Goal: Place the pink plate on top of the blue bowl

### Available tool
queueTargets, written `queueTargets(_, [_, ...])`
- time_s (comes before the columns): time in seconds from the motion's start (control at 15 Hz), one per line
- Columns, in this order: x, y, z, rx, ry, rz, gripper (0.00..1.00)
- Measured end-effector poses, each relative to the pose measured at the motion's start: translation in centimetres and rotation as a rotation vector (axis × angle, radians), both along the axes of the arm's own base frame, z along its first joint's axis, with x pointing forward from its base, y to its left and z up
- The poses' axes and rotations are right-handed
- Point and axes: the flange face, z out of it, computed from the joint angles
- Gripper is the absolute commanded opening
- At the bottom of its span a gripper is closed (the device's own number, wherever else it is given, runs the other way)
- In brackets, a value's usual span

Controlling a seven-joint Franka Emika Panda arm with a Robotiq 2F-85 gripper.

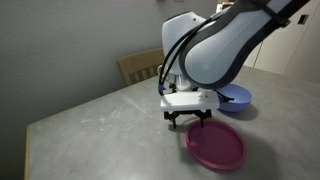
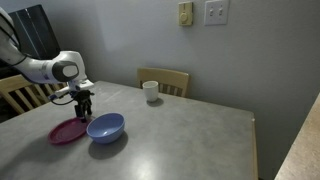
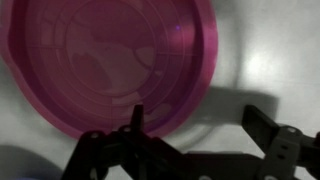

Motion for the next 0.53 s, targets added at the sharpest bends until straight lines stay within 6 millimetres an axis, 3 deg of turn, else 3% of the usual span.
queueTargets(0.53, [0.5,1.0,-0.1,0.029,-0.072,0.028,1.00])
